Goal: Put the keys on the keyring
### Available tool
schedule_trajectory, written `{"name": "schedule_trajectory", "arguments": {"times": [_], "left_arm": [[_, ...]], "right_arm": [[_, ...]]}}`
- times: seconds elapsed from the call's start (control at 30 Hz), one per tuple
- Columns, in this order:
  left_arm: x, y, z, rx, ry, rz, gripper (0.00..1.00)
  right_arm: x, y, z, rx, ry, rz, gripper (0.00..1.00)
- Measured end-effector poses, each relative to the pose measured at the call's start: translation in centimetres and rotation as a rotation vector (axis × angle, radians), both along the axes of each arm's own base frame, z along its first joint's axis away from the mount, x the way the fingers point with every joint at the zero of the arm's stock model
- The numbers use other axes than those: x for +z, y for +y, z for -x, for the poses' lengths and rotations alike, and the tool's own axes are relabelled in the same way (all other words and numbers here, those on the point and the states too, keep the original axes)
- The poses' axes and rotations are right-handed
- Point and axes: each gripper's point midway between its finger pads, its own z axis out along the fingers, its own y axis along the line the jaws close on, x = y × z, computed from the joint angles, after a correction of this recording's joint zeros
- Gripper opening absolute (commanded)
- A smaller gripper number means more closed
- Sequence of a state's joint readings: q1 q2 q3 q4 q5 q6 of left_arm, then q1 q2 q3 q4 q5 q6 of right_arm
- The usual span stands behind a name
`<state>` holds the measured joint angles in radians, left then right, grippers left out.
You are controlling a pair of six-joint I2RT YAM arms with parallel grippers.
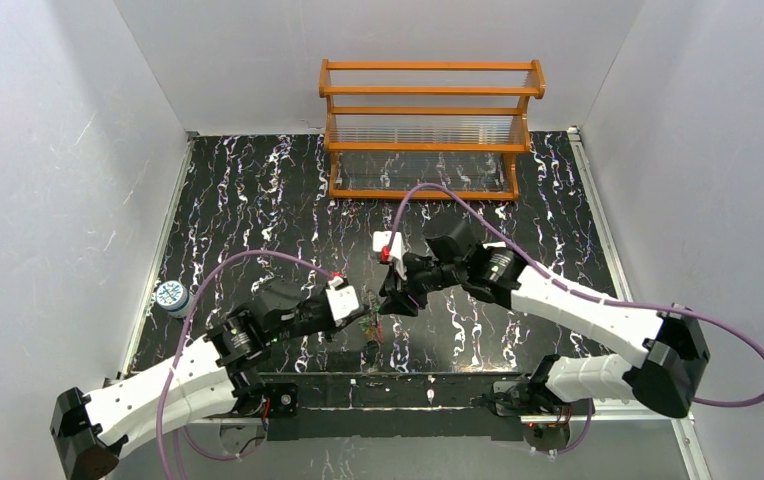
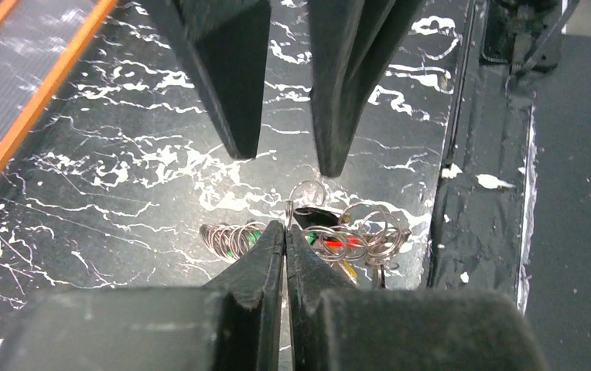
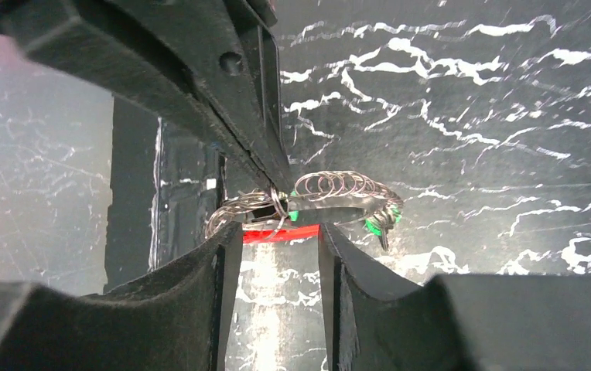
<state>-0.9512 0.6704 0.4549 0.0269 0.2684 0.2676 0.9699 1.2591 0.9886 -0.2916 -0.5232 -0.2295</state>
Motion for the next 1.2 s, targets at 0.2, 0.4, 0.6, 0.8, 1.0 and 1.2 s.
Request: {"name": "schedule_trajectory", "arguments": {"times": [0.2,0.4,0.6,0.8,1.0,1.2], "left_arm": [[0.8,0.6,-0.1,0.054,-0.031,0.140,0.00],[1.9,0.7,0.1,0.073,-0.059,0.302,0.00],[3.5,0.6,0.5,0.055,-0.094,0.420,0.00],[4.7,0.4,0.8,0.035,-0.108,0.463,0.00],[4.2,0.2,0.7,0.032,-0.096,0.450,0.00],[4.3,0.1,0.7,0.031,-0.097,0.451,0.00]], "right_arm": [[2.8,-0.2,0.0,-0.024,-0.060,-0.129,0.48],[3.3,0.0,-0.2,-0.032,-0.061,-0.168,0.49],[3.7,0.2,0.1,-0.017,-0.044,-0.189,0.52],[3.8,0.3,0.7,0.003,-0.014,-0.194,0.54],[3.3,0.4,0.8,0.000,0.009,-0.181,0.34],[2.9,0.4,0.7,-0.011,0.025,-0.168,0.18]]}}
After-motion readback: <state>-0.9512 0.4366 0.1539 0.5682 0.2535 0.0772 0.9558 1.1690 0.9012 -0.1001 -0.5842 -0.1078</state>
